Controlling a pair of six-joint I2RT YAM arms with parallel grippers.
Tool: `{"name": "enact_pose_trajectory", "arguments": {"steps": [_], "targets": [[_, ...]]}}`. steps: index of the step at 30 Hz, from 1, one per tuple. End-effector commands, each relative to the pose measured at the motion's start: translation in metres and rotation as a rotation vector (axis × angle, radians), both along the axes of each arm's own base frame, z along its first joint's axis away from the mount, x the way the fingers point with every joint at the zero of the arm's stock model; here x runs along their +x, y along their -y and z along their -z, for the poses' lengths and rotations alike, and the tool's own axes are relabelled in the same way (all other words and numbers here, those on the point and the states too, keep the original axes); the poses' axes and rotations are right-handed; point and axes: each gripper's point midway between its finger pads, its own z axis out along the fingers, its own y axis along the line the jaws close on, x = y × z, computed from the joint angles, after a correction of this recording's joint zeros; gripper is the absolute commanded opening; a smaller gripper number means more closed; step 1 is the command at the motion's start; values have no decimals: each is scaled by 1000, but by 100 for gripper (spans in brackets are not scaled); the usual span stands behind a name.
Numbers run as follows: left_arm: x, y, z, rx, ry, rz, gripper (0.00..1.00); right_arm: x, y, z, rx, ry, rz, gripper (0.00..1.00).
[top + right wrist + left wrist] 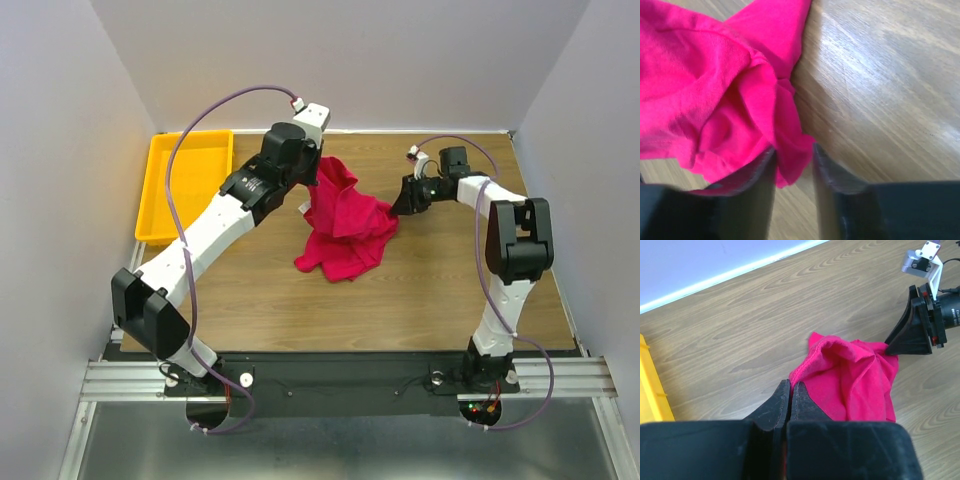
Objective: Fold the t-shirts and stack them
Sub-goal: Flatten the tshirt out
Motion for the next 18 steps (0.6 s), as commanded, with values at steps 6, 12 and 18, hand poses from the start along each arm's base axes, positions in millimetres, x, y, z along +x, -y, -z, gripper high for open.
{"name": "enact_pose_trajectory", "arguments": {"steps": [6,12,18], "targets": [[-9,-19,-47,-111,84,-23,0,5,-15,-24,88,34,-42,1],[-22,-39,-78,-157,149,-52,0,28,38,-124,-115,365,103,1],[-58,-56,-135,-299,286,-33,0,-2,92,-257,-136,660,226,1]]}}
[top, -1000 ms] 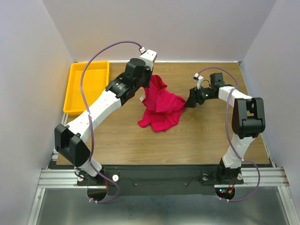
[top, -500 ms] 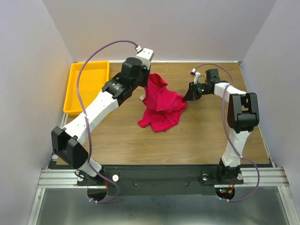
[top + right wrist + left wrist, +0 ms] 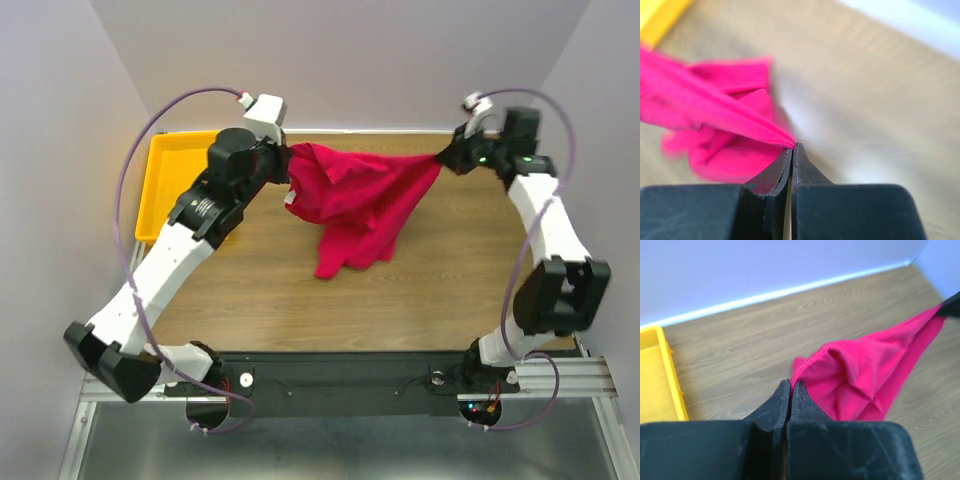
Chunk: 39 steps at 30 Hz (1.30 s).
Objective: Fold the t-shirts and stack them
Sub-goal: Flatten the tshirt out
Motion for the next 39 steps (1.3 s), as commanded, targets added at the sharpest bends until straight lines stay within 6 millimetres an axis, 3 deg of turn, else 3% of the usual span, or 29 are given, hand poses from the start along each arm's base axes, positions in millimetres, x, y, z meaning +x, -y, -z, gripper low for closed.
{"name": "enact_pose_trajectory", "arguments": {"steps": [1,6,7,10,11,14,16,18,20,21,23,24,25,26,27,28,30,31,34,35,36,39], "targets": [[-28,-11,-81,-192,203,22,0,-14,38,-118,-56,310,85,1],[-65,-14,-126,-335,278,108,0,-55,31,-199,-48,469,80,1],[-76,-8,-135,-373,287,160,0,-68,28,-232,-41,534,78,1],[-100,-11,-158,-445,336,223,0,-90,19,-270,-1,576,53,1],[-111,-16,-167,-476,350,230,0,-102,14,-291,13,617,28,0],[-117,-25,-163,-514,342,199,0,-112,1,-298,95,568,-35,1],[-113,-32,-147,-524,314,147,0,-108,-6,-281,148,496,-79,1],[-108,-34,-129,-524,275,112,0,-87,-6,-253,176,411,-83,1],[-92,-35,-90,-512,184,40,0,-66,-6,-213,194,303,-73,1],[-83,-31,-63,-505,116,13,0,-47,-10,-179,189,227,-66,0],[-70,-25,-28,-490,31,-9,0,-34,-26,-148,169,165,-80,1],[-65,-22,2,-465,-34,-25,0,-14,-28,-119,126,126,-49,1],[-60,-22,19,-479,-80,-50,0,-6,-29,-100,109,94,-38,1],[-53,-21,40,-463,-125,-71,0,-3,-53,-81,89,62,-76,1],[-49,-23,57,-458,-158,-96,0,8,-55,-67,59,48,-51,1],[-44,-31,86,-448,-210,-153,0,22,-64,-37,52,-14,-53,1],[-39,-44,133,-415,-283,-233,0,33,-81,-11,20,-58,-56,1],[-38,-48,144,-416,-298,-256,0,43,-88,20,1,-113,-51,1],[-37,-71,187,-392,-365,-358,0,56,-111,43,-32,-135,-67,5],[-37,-76,194,-386,-375,-379,0,59,-119,60,-42,-163,-77,7],[-36,-83,198,-385,-378,-403,0,63,-121,61,-45,-159,-76,11],[-39,-93,209,-373,-390,-431,0,70,-113,54,-83,-123,-33,41]]}}
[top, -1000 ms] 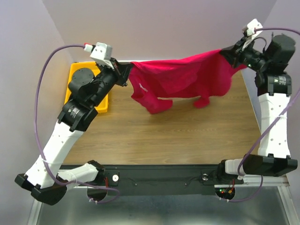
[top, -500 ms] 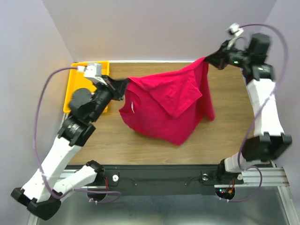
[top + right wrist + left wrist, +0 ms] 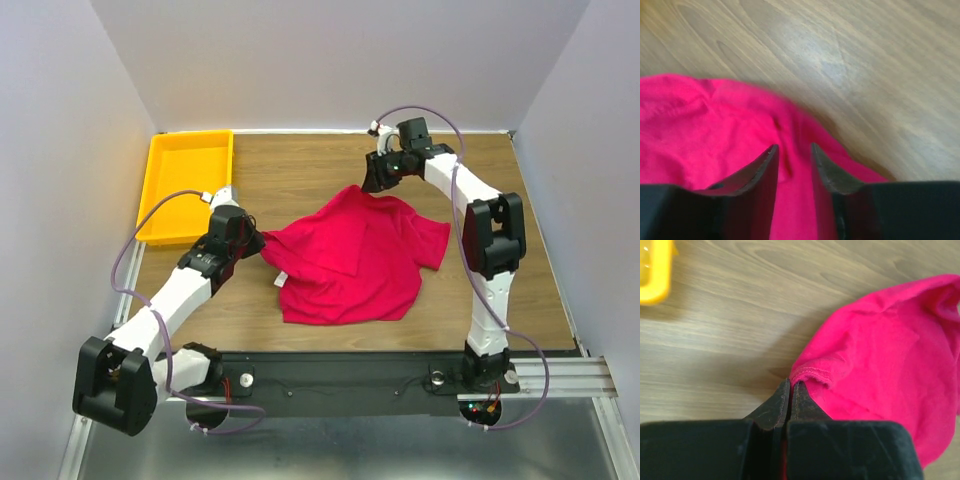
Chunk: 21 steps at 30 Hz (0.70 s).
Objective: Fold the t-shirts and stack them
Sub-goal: Flatten the tshirt out
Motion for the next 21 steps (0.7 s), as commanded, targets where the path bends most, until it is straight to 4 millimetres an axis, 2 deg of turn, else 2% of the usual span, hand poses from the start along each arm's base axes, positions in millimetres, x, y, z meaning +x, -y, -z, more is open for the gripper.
{"name": "enact_pose_trajectory", "arguments": {"steps": [1,2,3,4,5,6,7,8,10,11,14,19,21], "targets": [[13,-12,-24,-31,111,-67,0,32,21,-64,-64,235,75,49],[12,-12,-24,-30,113,-64,0,31,34,-79,-83,272,103,56],[12,-12,-24,-29,113,-62,0,31,46,-84,-105,289,128,65],[11,-12,-22,-26,108,-52,0,23,58,-75,-117,266,135,66],[11,-11,-23,-21,112,-43,0,23,83,-75,-118,255,179,68],[11,-10,-22,-19,110,-37,0,16,95,-84,-108,263,199,69],[11,-10,-22,-14,111,-28,0,6,109,-68,-113,218,212,69],[11,-9,-22,-14,109,-25,0,1,132,-62,-114,198,247,69],[13,-8,-26,-19,132,-14,0,-13,139,-54,-94,170,236,69],[13,-7,-27,-17,134,-10,0,-26,137,-35,-98,125,221,69],[13,-6,-26,-21,132,2,0,-41,128,-21,-60,78,177,69],[7,-2,-23,-46,133,16,0,-40,112,10,34,-50,146,68],[6,-2,-25,-53,139,17,0,-39,107,14,67,-80,140,67]]}}
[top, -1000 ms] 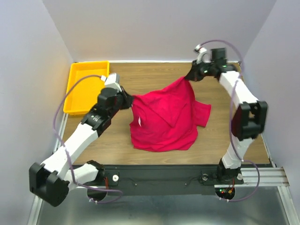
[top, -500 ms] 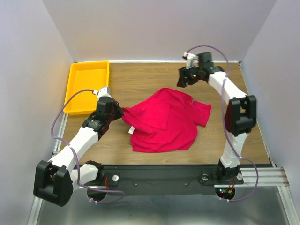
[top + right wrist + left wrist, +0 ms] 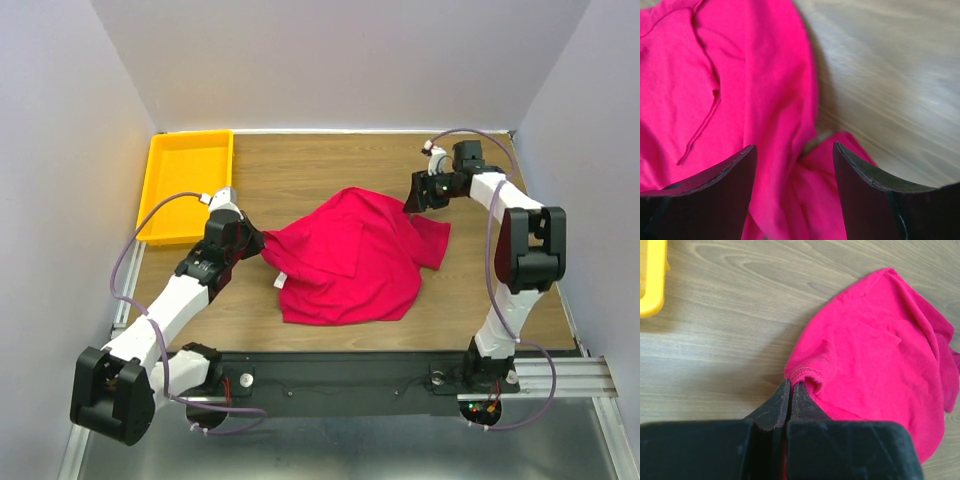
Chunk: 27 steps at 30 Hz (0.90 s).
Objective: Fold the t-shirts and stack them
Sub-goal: Flatten the tshirt out
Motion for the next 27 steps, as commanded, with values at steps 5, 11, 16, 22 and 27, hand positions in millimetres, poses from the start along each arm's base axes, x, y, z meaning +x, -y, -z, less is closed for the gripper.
{"name": "enact_pose_trajectory", "arguments": {"steps": [5,11,16,22,27], "targets": [[-3,1,-14,-33,72,14,0,11,-20,14,117,-70,-23,64],[-1,3,-18,-41,80,22,0,18,-19,-1,101,-21,-32,11],[1,3,-20,-36,87,22,0,27,-10,-60,17,166,-81,1],[3,3,-20,-37,89,19,0,-33,-53,-105,-62,303,-387,1],[5,5,-20,-40,89,26,0,-116,-115,-64,-171,258,-664,1]]}}
